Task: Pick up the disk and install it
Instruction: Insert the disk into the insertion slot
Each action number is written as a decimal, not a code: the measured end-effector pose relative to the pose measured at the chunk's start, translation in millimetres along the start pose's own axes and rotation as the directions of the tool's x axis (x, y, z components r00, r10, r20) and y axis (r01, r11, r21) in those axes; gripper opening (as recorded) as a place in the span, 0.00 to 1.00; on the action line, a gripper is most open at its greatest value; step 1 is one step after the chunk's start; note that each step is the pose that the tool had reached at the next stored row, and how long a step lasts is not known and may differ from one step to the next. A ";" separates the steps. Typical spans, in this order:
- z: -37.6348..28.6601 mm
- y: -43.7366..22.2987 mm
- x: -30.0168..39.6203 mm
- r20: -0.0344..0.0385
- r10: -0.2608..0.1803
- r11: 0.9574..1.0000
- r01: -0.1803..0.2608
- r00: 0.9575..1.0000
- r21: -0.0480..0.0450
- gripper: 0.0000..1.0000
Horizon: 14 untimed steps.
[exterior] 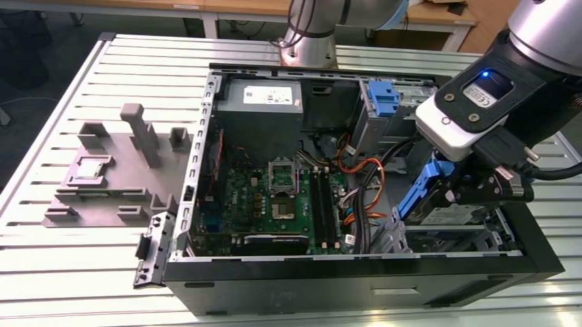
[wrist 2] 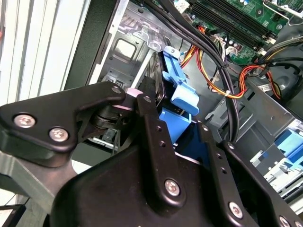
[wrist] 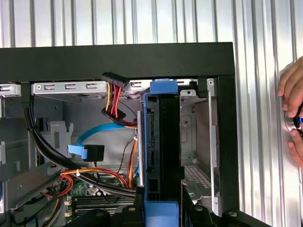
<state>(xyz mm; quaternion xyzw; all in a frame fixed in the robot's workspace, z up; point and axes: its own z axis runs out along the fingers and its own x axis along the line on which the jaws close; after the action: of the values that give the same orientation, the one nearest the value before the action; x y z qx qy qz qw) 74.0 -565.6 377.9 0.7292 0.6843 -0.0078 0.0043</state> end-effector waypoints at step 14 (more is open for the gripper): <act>1.4 0.1 0.0 0.000 0.000 1.000 0.000 1.000 -0.002 0.37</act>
<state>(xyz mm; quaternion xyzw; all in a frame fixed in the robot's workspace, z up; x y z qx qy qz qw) 74.1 -565.6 376.5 0.7292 0.6843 -0.0071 0.0047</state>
